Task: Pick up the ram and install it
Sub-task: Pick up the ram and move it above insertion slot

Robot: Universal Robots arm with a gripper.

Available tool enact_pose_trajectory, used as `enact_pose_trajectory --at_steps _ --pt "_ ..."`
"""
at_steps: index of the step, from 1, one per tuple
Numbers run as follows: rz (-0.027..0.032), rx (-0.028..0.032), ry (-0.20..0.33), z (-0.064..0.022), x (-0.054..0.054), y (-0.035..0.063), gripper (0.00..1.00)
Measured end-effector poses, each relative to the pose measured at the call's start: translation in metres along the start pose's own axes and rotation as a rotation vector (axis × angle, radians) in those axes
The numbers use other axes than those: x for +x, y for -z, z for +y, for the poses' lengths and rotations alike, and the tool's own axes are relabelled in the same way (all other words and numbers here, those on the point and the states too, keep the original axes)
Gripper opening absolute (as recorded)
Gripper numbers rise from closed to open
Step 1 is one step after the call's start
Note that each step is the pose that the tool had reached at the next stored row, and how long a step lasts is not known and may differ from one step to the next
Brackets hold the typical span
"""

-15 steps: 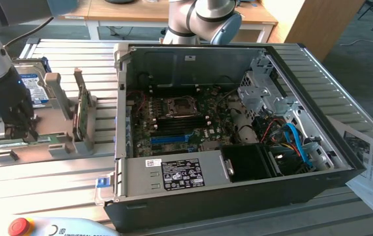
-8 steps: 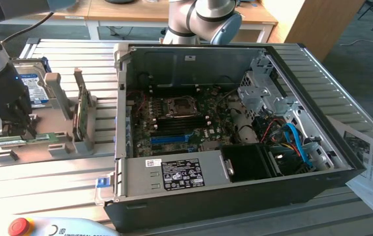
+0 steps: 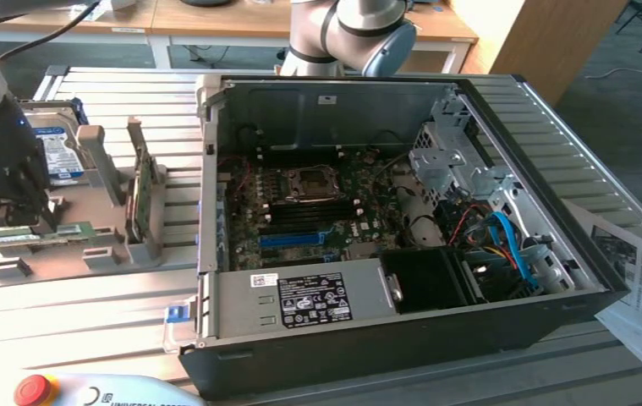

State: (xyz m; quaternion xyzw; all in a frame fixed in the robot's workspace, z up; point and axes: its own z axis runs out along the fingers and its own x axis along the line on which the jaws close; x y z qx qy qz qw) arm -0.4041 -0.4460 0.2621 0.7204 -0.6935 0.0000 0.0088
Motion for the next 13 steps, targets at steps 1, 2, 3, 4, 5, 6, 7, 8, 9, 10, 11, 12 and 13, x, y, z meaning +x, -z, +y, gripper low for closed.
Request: enact_pose_trajectory --at_steps 1,2,3,4,5,6,7,8,9,10,11,12,13 --pt "0.0000 0.0001 0.000 0.0000 0.000 0.0020 0.12" --pt "0.0000 0.0000 0.000 0.0000 0.000 0.0041 0.12" --pt "0.0000 0.0000 0.000 0.0001 0.000 0.0062 0.12" --pt "0.0000 0.0000 0.000 0.0001 0.000 0.0082 0.12" --pt "0.0000 0.0000 0.000 0.0001 0.000 0.0103 0.12" --pt "0.0000 0.0000 0.000 0.0002 0.000 0.0125 0.12" --pt "0.0000 0.0000 0.000 0.0002 0.000 0.0147 0.12" --pt "0.0000 0.0000 0.000 0.0002 0.000 0.0169 0.12" --pt "0.0000 0.0001 0.000 0.0002 0.000 0.0191 0.12" --pt "-0.0001 0.0001 0.000 0.0003 0.000 0.0211 0.12" --pt "0.0000 -0.0001 0.000 0.0003 0.000 0.0231 0.12" --pt "0.0000 0.0000 0.000 0.0003 0.000 0.0251 0.12" --pt "0.0000 0.0000 0.000 0.0003 0.000 0.0270 0.12"
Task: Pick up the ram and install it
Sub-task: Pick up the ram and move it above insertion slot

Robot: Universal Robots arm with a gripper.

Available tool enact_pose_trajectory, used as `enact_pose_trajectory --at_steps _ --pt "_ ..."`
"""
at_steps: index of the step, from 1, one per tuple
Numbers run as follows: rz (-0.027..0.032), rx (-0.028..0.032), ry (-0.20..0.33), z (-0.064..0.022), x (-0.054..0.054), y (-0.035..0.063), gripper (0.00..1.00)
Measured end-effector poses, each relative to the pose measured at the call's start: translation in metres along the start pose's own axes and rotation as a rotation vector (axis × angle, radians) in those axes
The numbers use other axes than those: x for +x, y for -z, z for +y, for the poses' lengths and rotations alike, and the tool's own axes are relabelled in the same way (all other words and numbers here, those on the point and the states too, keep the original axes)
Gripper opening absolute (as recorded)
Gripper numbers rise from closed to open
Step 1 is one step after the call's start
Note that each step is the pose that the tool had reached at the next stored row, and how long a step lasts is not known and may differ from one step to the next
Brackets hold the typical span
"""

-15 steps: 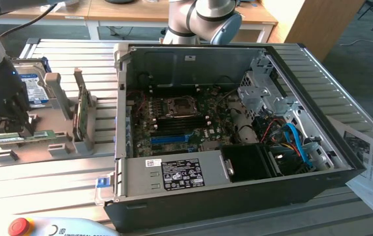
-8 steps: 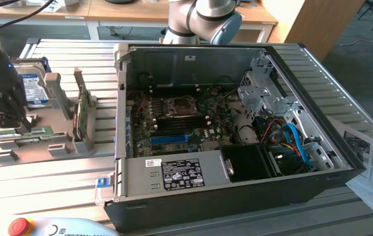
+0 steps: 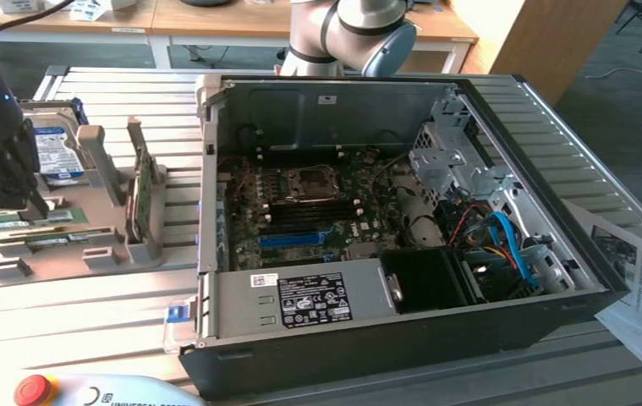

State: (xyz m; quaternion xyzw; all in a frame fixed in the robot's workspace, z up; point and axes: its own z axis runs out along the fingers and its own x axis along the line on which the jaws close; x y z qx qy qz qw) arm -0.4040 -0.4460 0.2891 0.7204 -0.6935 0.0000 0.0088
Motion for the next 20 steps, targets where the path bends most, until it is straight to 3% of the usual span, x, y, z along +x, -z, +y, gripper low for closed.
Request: enact_pose_trajectory --at_steps 20 --pt "0.0006 -0.0003 0.000 0.0005 0.001 0.0413 0.12"
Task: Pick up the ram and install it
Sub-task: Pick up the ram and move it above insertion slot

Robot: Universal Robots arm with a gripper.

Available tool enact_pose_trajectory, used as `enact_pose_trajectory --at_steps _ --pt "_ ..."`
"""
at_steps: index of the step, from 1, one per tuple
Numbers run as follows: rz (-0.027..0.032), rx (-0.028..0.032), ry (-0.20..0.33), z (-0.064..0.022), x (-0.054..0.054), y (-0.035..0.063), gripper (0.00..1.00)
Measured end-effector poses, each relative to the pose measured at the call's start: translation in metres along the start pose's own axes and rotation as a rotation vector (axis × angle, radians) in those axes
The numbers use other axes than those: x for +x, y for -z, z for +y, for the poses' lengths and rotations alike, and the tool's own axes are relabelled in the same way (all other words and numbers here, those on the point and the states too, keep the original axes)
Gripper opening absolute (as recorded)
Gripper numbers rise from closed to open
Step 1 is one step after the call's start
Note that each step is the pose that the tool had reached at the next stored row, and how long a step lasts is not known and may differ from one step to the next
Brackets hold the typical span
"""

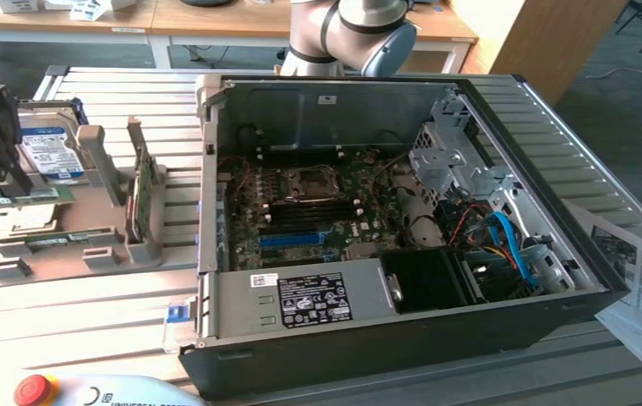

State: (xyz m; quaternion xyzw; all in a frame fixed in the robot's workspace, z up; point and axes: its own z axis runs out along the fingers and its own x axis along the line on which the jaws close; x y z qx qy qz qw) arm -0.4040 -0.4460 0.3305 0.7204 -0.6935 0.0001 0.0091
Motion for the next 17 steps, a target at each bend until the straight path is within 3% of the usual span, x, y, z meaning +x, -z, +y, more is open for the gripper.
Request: enact_pose_trajectory --at_steps 17 --pt "0.0034 -0.0010 0.000 0.0003 0.000 0.0259 0.12"
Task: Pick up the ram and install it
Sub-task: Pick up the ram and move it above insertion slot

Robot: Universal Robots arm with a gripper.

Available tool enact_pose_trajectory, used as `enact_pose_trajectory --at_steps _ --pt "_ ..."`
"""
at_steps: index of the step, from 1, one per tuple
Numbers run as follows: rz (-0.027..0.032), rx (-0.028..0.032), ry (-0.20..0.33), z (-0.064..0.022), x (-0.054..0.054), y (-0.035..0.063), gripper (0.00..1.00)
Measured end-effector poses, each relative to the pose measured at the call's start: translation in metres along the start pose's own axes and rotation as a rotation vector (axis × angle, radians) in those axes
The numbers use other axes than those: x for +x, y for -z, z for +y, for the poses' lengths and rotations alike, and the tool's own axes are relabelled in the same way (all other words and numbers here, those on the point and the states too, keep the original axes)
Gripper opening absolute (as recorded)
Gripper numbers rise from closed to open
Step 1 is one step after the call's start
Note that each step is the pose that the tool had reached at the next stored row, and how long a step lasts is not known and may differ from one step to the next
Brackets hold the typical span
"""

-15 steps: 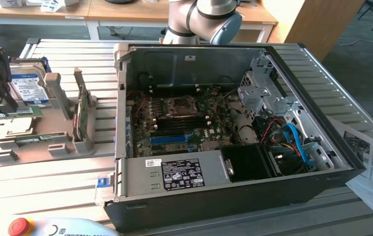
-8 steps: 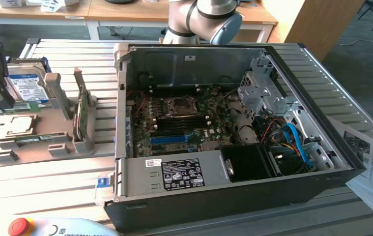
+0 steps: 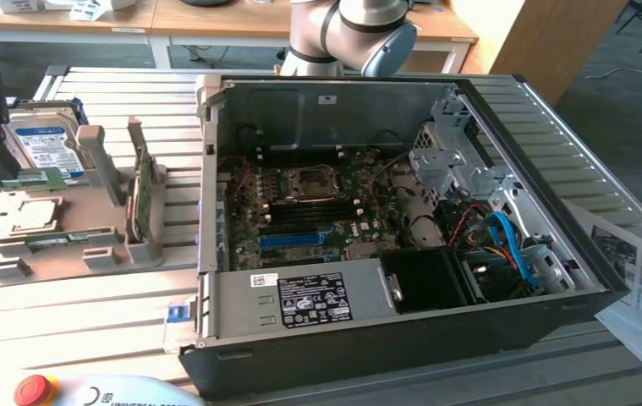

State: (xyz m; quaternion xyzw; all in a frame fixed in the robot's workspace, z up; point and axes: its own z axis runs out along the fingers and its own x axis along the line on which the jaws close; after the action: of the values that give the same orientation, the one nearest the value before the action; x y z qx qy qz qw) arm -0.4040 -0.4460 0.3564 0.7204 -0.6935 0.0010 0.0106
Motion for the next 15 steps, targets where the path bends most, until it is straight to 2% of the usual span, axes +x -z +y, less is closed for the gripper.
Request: enact_pose_trajectory --at_steps 15 --pt "0.0082 -0.0004 0.000 0.0004 0.000 0.0236 0.12"
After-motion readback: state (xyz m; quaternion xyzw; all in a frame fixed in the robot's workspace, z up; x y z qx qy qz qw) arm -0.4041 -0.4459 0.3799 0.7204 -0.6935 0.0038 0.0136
